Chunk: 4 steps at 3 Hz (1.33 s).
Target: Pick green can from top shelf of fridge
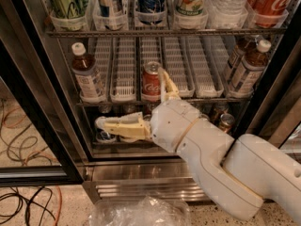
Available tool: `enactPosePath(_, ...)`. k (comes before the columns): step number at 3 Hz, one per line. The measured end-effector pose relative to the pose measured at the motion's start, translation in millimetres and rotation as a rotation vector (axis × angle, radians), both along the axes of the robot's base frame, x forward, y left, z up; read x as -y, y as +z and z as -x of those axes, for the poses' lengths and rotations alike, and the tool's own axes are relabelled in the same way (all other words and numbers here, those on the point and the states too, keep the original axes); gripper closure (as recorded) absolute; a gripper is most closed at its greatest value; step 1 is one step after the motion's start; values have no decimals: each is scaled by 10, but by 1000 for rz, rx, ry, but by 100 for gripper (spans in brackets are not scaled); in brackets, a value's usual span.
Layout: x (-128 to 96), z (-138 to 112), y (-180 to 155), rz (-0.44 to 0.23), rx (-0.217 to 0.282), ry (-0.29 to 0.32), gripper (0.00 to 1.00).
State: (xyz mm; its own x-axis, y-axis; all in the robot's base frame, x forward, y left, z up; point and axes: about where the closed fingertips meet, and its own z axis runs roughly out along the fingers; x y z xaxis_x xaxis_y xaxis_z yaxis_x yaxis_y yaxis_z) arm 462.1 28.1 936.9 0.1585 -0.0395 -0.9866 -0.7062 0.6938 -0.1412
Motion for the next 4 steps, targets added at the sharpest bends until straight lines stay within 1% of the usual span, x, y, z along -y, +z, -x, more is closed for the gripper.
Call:
enactPosePath(1,-295,59,28,47,55,43,0)
enactPosePath(2,-424,40,282,14,117,64,0)
enactPosePath(3,-376,-3,679,-60,202,69,0)
enactPosePath(4,-394,26,665,-65,200,74,0)
